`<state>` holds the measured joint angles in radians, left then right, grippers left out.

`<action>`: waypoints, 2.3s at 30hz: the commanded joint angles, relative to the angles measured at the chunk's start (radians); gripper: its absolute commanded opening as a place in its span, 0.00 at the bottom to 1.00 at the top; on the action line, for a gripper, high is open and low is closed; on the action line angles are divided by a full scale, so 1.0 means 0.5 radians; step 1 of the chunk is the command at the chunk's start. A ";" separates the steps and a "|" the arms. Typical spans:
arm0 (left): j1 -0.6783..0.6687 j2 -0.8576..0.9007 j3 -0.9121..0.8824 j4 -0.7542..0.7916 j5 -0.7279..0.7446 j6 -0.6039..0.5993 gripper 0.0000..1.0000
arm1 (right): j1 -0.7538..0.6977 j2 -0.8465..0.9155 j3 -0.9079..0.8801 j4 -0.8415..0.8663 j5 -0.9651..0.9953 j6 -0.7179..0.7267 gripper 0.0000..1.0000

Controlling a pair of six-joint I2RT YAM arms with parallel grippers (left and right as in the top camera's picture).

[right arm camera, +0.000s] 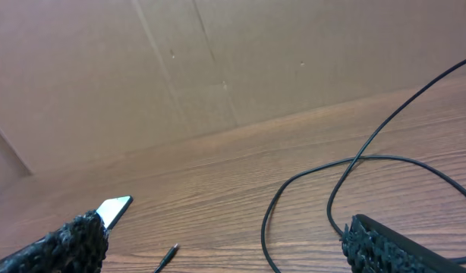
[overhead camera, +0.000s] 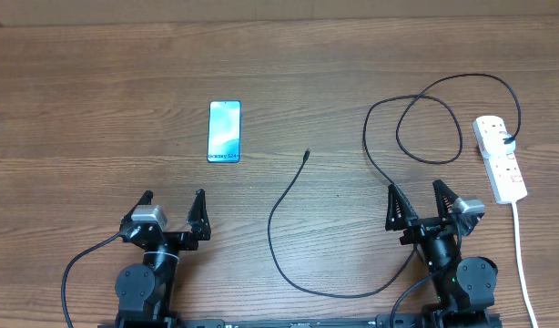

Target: Plug charger to phone and switch on socket

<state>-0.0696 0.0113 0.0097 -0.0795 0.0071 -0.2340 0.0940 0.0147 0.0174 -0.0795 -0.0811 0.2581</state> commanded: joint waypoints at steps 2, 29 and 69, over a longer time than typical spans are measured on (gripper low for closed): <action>0.008 -0.014 -0.010 0.004 0.023 -0.011 1.00 | 0.008 -0.016 -0.018 0.004 0.009 -0.001 1.00; 0.008 -0.014 -0.010 0.005 0.022 -0.011 1.00 | 0.008 -0.016 -0.018 0.004 0.009 -0.001 1.00; 0.008 0.024 -0.010 0.005 0.052 -0.447 0.04 | 0.008 -0.016 -0.018 0.004 0.009 -0.001 1.00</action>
<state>-0.0696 0.0139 0.0097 -0.0765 0.0330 -0.4042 0.0940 0.0147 0.0174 -0.0803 -0.0784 0.2581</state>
